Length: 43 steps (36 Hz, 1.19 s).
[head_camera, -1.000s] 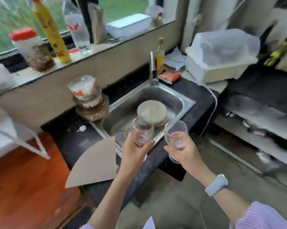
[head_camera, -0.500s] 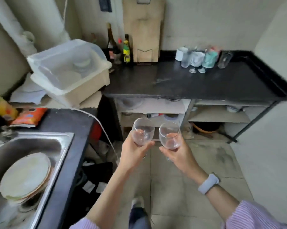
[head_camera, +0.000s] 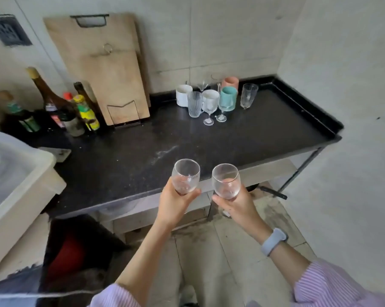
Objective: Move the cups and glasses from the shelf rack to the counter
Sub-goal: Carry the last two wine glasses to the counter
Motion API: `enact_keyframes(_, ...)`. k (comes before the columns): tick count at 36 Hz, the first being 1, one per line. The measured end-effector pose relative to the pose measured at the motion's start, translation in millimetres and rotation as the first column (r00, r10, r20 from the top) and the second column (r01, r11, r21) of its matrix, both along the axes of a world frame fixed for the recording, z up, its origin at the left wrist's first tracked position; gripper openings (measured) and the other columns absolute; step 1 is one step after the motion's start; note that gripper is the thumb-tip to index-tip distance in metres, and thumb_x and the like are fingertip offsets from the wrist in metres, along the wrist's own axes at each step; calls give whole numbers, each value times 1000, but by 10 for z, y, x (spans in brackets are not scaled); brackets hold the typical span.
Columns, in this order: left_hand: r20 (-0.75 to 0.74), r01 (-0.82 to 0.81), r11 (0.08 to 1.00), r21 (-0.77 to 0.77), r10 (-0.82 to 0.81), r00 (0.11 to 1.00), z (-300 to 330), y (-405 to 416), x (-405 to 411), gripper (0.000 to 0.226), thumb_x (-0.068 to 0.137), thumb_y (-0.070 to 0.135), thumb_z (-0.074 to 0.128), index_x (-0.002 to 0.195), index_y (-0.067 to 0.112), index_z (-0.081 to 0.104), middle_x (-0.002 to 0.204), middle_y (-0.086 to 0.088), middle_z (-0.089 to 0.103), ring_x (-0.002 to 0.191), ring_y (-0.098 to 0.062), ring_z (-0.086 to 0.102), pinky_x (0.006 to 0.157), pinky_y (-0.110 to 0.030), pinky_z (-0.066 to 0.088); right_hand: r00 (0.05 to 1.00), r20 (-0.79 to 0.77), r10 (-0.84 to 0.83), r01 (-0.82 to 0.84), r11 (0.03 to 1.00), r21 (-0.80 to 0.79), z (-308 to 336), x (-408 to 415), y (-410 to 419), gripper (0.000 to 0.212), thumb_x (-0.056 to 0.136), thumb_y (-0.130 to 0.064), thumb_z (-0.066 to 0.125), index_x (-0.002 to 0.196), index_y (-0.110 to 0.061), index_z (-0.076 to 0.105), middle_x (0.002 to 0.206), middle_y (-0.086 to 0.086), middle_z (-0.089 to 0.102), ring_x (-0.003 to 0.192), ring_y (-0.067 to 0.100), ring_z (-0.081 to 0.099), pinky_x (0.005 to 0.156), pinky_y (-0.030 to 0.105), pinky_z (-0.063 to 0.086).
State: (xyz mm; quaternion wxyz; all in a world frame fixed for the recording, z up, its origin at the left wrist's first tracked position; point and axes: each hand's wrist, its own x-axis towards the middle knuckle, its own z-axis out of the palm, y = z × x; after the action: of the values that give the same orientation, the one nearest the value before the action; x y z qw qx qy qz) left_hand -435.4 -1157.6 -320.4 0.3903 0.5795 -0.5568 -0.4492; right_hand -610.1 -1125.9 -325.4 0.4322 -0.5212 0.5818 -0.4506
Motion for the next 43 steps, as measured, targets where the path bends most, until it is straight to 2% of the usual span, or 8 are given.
enact_keyframes(7, -48, 121, 989, 84, -117, 992, -60, -997, -513, 27, 73, 23, 74, 90, 22, 52, 80, -7, 63, 59, -14, 56, 52, -21, 44, 990, -13, -142, 142, 988, 56, -73, -465, -783, 30, 76, -14, 72, 96, -7, 51, 73, -3, 56, 58, 0, 52, 53, 13, 42)
enact_keyframes(12, -72, 145, 983, 113, -138, 988, -201, -1624, -1027, 32, 72, 20, 76, 95, 23, 54, 83, 2, 62, 47, 7, 54, 43, -7, 43, 978, -8, -207, 207, 974, 89, -230, -925, -1347, 31, 76, -16, 72, 97, -16, 49, 72, -6, 53, 59, 4, 50, 55, 20, 40)
enact_keyframes(19, -52, 153, 975, 164, -146, 988, -492, -2536, -1803, 36, 71, 25, 77, 98, 25, 55, 89, 9, 62, 82, -9, 60, 64, -14, 45, 963, -32, -268, 269, 955, 120, -548, -1633, -2300, 35, 74, -17, 74, 98, -22, 49, 87, 1, 61, 61, -6, 58, 54, 9, 47)
enact_keyframes(23, -36, 175, 962, 208, -171, 985, -674, -3033, -2275, 36, 71, 26, 77, 98, 26, 53, 93, 5, 64, 83, -7, 61, 63, -14, 45, 967, -8, -256, 254, 955, 153, -720, -2018, -2843, 39, 74, -14, 73, 94, -28, 44, 86, -2, 57, 61, -10, 57, 52, 7, 46)
enact_keyframes(29, -43, 202, 951, 236, -197, 979, -911, -3664, -2812, 33, 75, 22, 74, 97, 24, 49, 82, 7, 61, 54, 13, 55, 48, -2, 42, 962, -15, -272, 270, 948, 168, -923, -2514, -3558, 46, 74, -15, 73, 106, -25, 43, 92, -5, 57, 71, -13, 58, 54, 5, 46)
enact_keyframes(38, 44, 148, 966, 213, -161, 986, -1211, -4351, -3294, 38, 71, 24, 76, 98, 24, 50, 87, 14, 58, 77, 3, 55, 59, -6, 39, 941, -134, -310, 330, 929, 169, -1238, -3064, -4307, 56, 69, -24, 77, 113, -31, 43, 112, -2, 54, 103, 8, 54, 82, 19, 45)
enact_keyframes(41, 32, 95, 977, 191, -103, 994, -1299, -4487, -3388, 42, 71, 21, 77, 102, 24, 50, 90, 15, 58, 80, 3, 55, 62, -2, 41, 941, -105, -321, 334, 930, 153, -1304, -3177, -4475, 57, 70, -20, 77, 112, -33, 41, 103, -17, 54, 94, -9, 55, 73, 2, 42)
enact_keyframes(43, 30, 49, 985, 168, -55, 998, -1337, -4558, -3437, 42, 71, 19, 77, 102, 24, 49, 89, 18, 57, 80, 3, 55, 64, 4, 37, 942, -94, -323, 335, 926, 172, -1345, -3218, -4574, 56, 70, -21, 77, 111, -35, 41, 101, -18, 54, 91, -9, 56, 68, 3, 44)
